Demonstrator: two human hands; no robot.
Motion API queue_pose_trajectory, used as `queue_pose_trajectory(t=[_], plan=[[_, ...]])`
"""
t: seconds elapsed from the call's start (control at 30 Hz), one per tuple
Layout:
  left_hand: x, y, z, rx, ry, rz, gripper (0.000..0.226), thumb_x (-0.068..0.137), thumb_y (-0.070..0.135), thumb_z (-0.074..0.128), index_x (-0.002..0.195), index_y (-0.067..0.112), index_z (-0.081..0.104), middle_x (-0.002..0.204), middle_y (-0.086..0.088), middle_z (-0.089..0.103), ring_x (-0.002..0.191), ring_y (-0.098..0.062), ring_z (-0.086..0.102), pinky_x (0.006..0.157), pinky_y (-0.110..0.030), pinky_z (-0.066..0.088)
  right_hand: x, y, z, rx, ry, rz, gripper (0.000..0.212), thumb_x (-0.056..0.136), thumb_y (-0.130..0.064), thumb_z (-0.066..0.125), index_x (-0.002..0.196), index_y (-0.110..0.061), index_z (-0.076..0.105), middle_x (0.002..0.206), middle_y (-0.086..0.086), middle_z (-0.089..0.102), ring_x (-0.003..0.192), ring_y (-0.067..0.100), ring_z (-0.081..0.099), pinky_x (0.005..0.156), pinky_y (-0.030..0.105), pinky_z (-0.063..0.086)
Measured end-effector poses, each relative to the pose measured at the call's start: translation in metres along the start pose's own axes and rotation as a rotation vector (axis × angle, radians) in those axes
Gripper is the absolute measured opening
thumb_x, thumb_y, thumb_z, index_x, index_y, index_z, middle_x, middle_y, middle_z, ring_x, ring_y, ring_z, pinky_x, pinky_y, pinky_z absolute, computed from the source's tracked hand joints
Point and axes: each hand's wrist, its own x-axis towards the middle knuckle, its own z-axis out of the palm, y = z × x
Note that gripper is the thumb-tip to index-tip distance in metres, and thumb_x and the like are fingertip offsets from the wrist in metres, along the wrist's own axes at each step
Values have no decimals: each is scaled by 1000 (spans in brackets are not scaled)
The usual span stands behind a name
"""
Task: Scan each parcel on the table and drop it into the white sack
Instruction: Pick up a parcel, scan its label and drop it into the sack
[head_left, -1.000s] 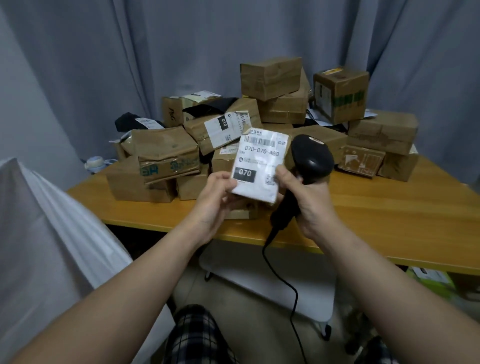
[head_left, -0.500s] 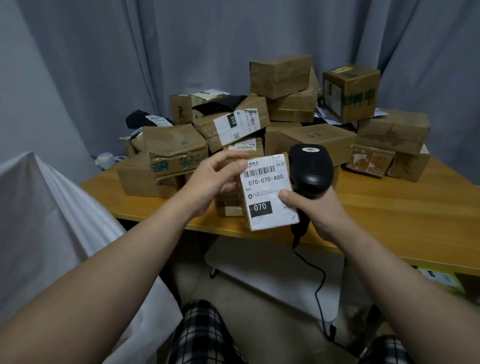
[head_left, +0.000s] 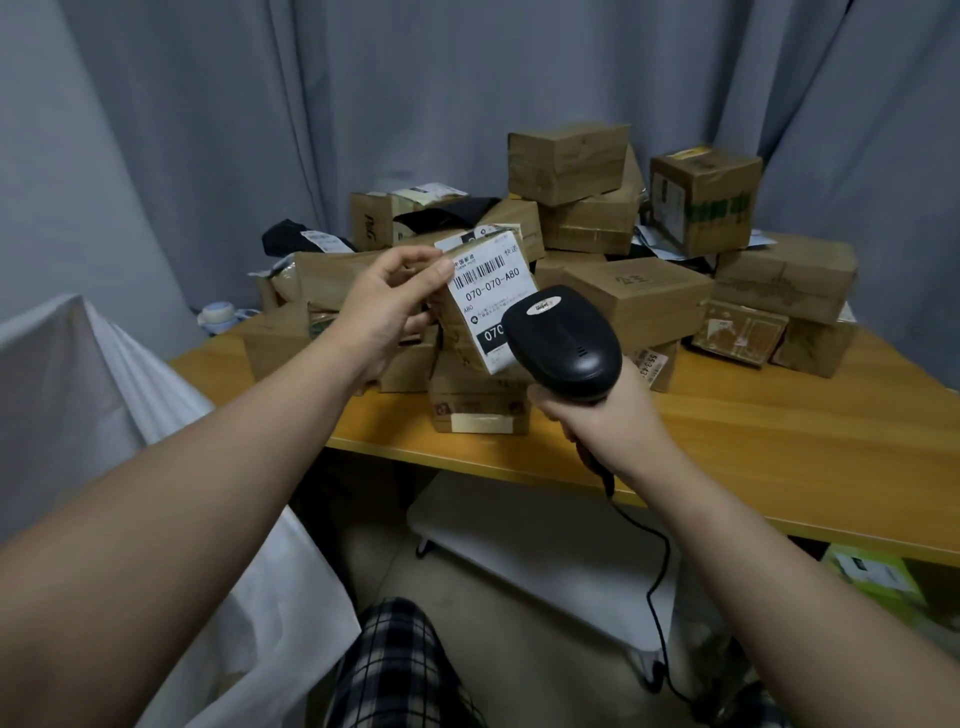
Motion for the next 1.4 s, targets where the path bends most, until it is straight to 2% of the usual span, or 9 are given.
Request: queue_pose_trajectory(t=[0.07, 0.17, 0.27, 0.4, 0.57, 0.8, 0.97, 1.1, 1.4], plan=[[4, -2, -1, 1, 1, -8, 17, 83, 24, 73, 98, 25, 65, 113, -1, 67, 103, -17, 65, 84, -32, 55, -2, -7, 4, 43, 44, -35, 53, 58, -52, 74, 96, -16, 64, 66, -19, 60, 64, -2, 55, 64, 20, 45], [7, -5, -1, -9, -29, -47, 15, 84, 23, 72, 97, 25, 64, 112, 0, 65, 104, -17, 62, 90, -37, 50, -3, -15, 7, 66, 54, -15, 47, 63, -49, 77, 95, -17, 67, 69, -15, 61, 65, 5, 57, 64, 26, 46], [8, -7, 0, -22, -42, -81, 16, 83, 24, 72, 97, 25, 64, 118, -5, 63, 109, -19, 60, 96, -40, 47, -3, -12, 7, 55, 33, 25, 19, 77, -22, 79, 77, -17, 61, 53, -9, 58, 47, 11, 54, 52, 31, 45], [6, -9, -2, -29, -34, -100, 17, 82, 26, 72, 97, 26, 64, 118, -7, 64, 106, -19, 62, 98, -42, 46, -10, -4, 9, -7, 18, 81, 14, 80, -11, 76, 80, -8, 62, 49, 0, 55, 39, 17, 52, 46, 33, 45], [6, -12, -3, -33, -28, -105, 20, 82, 26, 72, 99, 24, 63, 123, -9, 63, 112, -21, 61, 101, -43, 46, -12, -1, 11, -66, 37, 88, 21, 78, -8, 76, 68, -15, 59, 48, 3, 56, 41, 19, 53, 50, 36, 48], [6, -15, -5, -29, -10, -86, 22, 84, 25, 72, 103, 24, 62, 118, -8, 65, 113, -22, 61, 100, -43, 48, -12, -2, 13, -64, 37, 81, 27, 76, -7, 77, 64, -22, 58, 49, -8, 56, 45, 5, 54, 53, 29, 46], [6, -18, -7, -37, 5, -69, 19, 84, 24, 71, 101, 24, 63, 116, -7, 65, 113, -22, 62, 97, -41, 51, -14, -6, 12, -43, 51, 83, 29, 77, -7, 76, 59, -16, 56, 46, -3, 55, 41, 14, 52, 51, 33, 47], [6, -19, -8, -41, 20, -59, 18, 85, 23, 70, 101, 24, 62, 119, -9, 64, 113, -21, 61, 98, -41, 50, -15, -7, 11, -53, 39, 66, 29, 74, -12, 78, 59, -24, 56, 44, -8, 56, 42, 10, 53, 52, 29, 45], [8, -23, -9, -49, 45, -47, 24, 85, 23, 71, 106, 23, 61, 113, -2, 64, 110, -18, 62, 94, -35, 51, -17, -4, 8, -48, 26, 69, 34, 76, -6, 76, 56, -21, 53, 40, -6, 52, 36, 15, 49, 49, 32, 45]])
